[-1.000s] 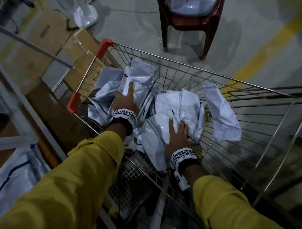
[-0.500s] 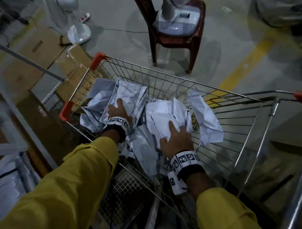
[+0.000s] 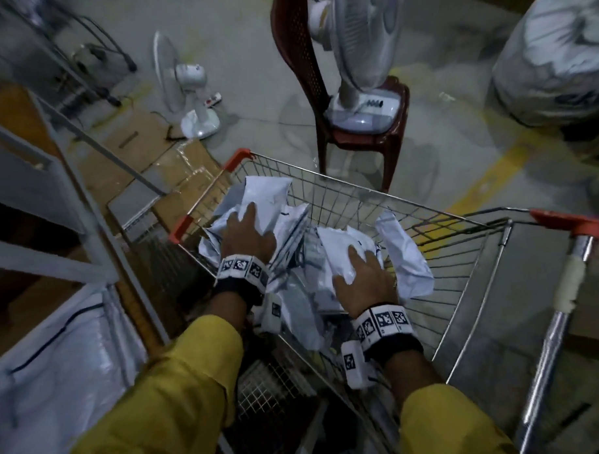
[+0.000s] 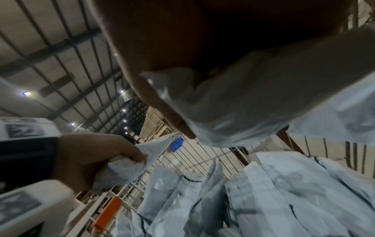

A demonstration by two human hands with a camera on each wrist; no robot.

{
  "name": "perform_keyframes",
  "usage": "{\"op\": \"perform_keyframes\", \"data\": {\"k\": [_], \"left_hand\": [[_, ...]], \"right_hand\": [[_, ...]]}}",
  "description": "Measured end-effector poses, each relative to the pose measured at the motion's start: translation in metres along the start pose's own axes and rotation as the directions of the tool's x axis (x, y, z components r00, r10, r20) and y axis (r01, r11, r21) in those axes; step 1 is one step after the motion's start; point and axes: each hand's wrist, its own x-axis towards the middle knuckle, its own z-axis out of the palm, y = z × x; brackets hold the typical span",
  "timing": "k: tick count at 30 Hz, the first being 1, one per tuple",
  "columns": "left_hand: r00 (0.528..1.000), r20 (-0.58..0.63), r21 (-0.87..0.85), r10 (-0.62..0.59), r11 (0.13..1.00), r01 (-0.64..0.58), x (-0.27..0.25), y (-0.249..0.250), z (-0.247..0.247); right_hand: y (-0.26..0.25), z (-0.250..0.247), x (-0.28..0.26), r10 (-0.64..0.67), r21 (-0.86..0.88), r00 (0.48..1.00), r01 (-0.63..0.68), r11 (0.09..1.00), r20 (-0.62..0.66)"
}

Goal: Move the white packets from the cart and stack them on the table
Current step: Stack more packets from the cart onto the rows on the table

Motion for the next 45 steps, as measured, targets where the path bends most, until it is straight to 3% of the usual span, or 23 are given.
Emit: {"op": "perform_keyframes", "data": {"k": [3, 7, 12, 15, 19, 25, 28, 33, 37, 41, 45], "left_hand": [[0.988, -0.142, -0.147, 0.051, 0.987, -0.072, -0.043, -0.004, -0.026], [0.966, -0.259, -0.369, -0.020, 0.926, -0.080, -0.107, -0.019, -0.057], [0.911, -0.410, -0.427, 0.033, 0.876, -0.224, -0.174, -0.043, -0.091], [0.875, -0.481, -0.457, -0.045, 0.865, -0.206, -0.223, -0.052, -0.118], [0.827, -0.552, -0.497, -0.107, 0.838, -0.224, -0.280, -0.080, -0.139], [0.769, -0.589, -0.551, -0.249, 0.820, -0.156, -0.352, -0.128, -0.144], [0.727, -0.592, -0.565, -0.349, 0.823, -0.066, -0.391, -0.142, -0.143], [0.677, -0.572, -0.560, -0.463, 0.824, 0.091, -0.455, -0.158, -0.134], [0.613, -0.547, -0.621, -0.570, 0.767, 0.160, -0.500, -0.168, -0.125], [0.556, -0.529, -0.639, -0.641, 0.732, 0.236, -0.531, -0.183, -0.125], [0.560, -0.499, -0.644, -0.661, 0.716, 0.270, -0.538, -0.205, -0.121]], "right_hand": [[-0.012, -0.021, -0.021, -0.035, 0.029, 0.998, 0.036, 0.999, -0.046], [-0.032, -0.048, -0.060, -0.107, 0.028, 0.988, 0.111, 0.993, -0.112], [-0.049, -0.070, -0.122, -0.201, 0.055, 0.957, 0.217, 0.975, -0.210], [-0.056, -0.075, -0.161, -0.246, 0.071, 0.938, 0.270, 0.960, -0.243], [-0.068, -0.070, -0.205, -0.331, 0.083, 0.923, 0.352, 0.932, -0.195], [-0.087, -0.060, -0.255, -0.546, -0.056, 0.829, 0.543, 0.838, -0.122], [-0.088, -0.058, -0.269, -0.631, -0.053, 0.773, 0.629, 0.776, -0.069], [-0.072, -0.052, -0.295, -0.643, -0.034, 0.766, 0.643, 0.765, 0.006], [-0.066, -0.042, -0.326, -0.613, -0.062, 0.781, 0.622, 0.780, 0.123], [-0.072, -0.019, -0.347, -0.631, -0.042, 0.757, 0.645, 0.763, 0.170], [-0.079, 0.008, -0.360, -0.663, -0.075, 0.736, 0.675, 0.734, 0.135]]}}
